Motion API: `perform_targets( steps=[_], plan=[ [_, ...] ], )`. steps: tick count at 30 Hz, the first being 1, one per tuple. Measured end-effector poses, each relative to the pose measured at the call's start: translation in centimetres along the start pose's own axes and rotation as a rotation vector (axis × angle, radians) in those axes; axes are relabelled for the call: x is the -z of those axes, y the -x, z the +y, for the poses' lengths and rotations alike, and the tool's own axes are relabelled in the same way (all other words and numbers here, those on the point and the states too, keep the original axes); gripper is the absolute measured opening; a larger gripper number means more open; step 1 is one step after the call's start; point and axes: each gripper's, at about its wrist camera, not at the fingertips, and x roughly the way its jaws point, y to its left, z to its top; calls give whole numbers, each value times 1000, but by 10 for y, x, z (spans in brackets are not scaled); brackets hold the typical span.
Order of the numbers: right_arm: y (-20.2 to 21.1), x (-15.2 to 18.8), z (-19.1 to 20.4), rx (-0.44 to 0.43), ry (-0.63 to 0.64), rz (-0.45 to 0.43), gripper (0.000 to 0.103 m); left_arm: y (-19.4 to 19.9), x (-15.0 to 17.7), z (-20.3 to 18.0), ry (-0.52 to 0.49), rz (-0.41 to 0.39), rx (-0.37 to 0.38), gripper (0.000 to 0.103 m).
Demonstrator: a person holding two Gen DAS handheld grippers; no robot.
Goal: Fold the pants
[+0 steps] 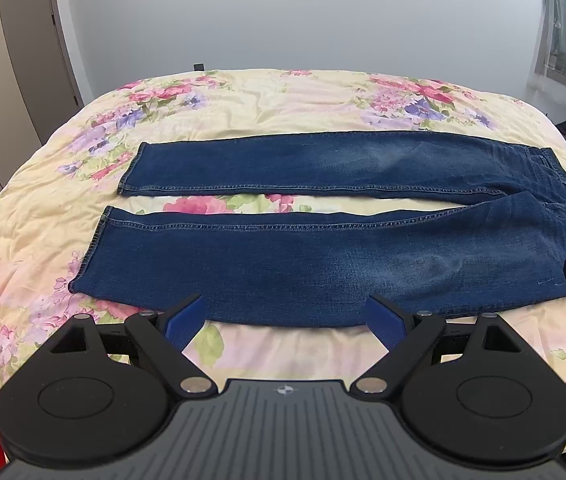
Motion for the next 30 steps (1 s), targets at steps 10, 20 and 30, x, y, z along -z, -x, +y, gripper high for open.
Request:
perform_targets(
  steps=[10, 20, 30],
  plan=[
    [-4, 2, 0, -6, 2, 7, 83, -4, 2, 2, -2, 11, -3, 103],
    [-4, 2, 0, -7, 3, 9, 83, -4, 0, 3, -3, 12, -4, 103],
    [-5, 2, -1, -8, 7, 9, 83, -6, 0, 4, -6, 15, -8, 103]
  ],
)
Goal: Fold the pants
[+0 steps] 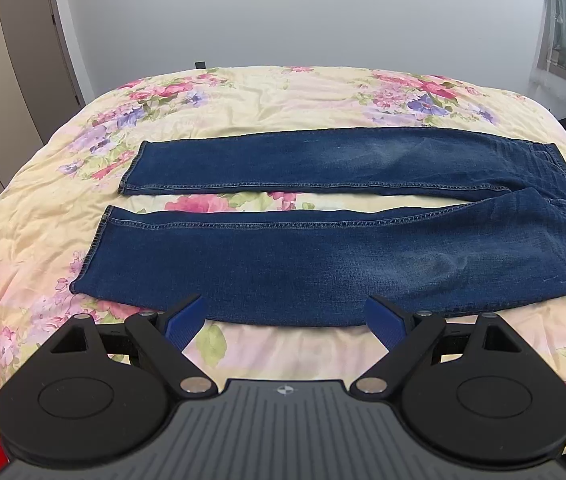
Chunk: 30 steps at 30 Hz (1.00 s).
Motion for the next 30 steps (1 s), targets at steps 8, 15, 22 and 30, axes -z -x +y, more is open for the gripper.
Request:
perform_targets(
  steps=[8, 15, 22, 30],
  plan=[
    [-1, 0, -1, 0, 1, 4, 83, -1, -2, 1, -7, 9, -6, 103],
    [-5, 1, 0, 3, 2, 10, 83, -4, -2, 4, -12, 13, -11, 103],
    [-6, 0, 1, 6, 4, 11, 83, -5, -3, 4, -17, 19, -13, 103],
    [-6, 0, 1, 6, 3, 14, 83, -6, -2, 4, -17, 20, -13, 103]
  ],
)
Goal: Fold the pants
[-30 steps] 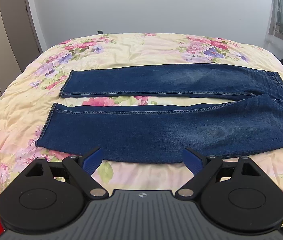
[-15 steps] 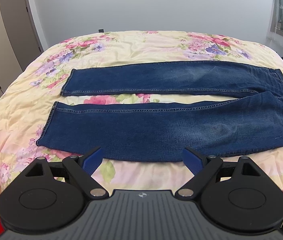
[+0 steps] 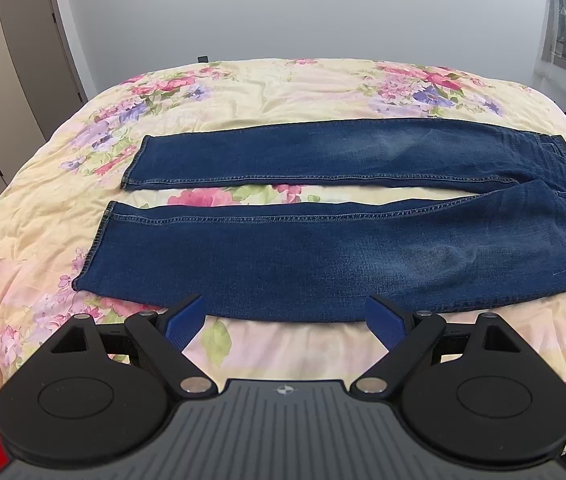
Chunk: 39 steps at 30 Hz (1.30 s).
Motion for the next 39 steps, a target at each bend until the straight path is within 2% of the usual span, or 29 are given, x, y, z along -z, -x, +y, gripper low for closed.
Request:
perform_targets(
  steps=[16, 21, 25, 30, 31, 34, 37, 39],
  plan=[
    [-7, 0, -7, 18, -3, 6, 83, -10, 2, 8, -17, 5, -11, 103],
    [-10, -1, -38, 12, -42, -32, 83, -22, 3, 31, 34, -2, -14, 103],
    [-17, -2, -73, 68, -71, -66, 83, -40, 6, 59, 82, 9, -47, 103],
    [-28, 1, -107, 146, -41, -57, 83, -58, 5, 89, 130, 35, -113, 103],
    [-30, 3, -114, 166, -42, -60, 83, -60, 5, 95, 143, 31, -110, 103],
    [-36, 8, -140, 193, -70, -70, 83, -65, 6, 120, 203, 28, -39, 103],
    [-43, 12, -174, 160, -134, -63, 83, -76, 11, 157, 344, 41, 44, 103],
    [-48, 16, -198, 128, -192, -62, 83, -86, 19, 185, 493, 39, 74, 103]
  ],
)
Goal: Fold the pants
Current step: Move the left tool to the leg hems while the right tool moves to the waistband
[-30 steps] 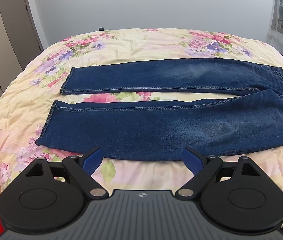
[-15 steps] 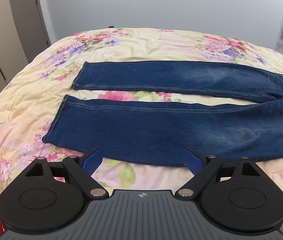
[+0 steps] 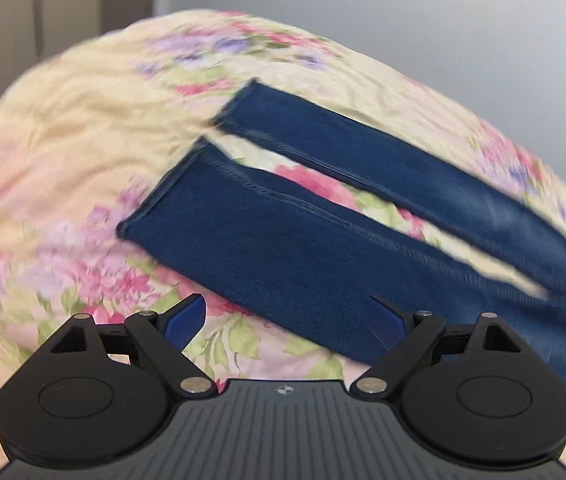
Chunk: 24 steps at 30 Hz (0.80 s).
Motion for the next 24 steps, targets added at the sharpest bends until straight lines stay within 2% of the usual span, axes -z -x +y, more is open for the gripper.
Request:
perform_targets(
  steps=[3, 6, 8, 15, 18, 22, 24],
  plan=[
    [-14, 3, -37, 2, -94, 13, 83, -13, -5, 40, 242, -5, 27, 103],
    [-33, 11, -70, 12, -194, 31, 83, -34, -9, 64, 365, 8, 39, 103],
    [-46, 17, -87, -7, -258, 57, 83, -50, -13, 71, 400, 43, 17, 103],
    [-92, 35, -118, -14, -391, 103, 83, -97, -13, 97, 566, 54, 112, 103],
    [-111, 40, -131, -29, -477, 121, 82, -106, -12, 97, 565, 33, 135, 103],
    [-135, 39, -151, -40, -578, 88, 80, -115, -10, 97, 572, 20, 157, 103],
    [-150, 38, -161, -50, -645, 114, 79, -115, -6, 98, 575, 4, 191, 103]
  ],
)
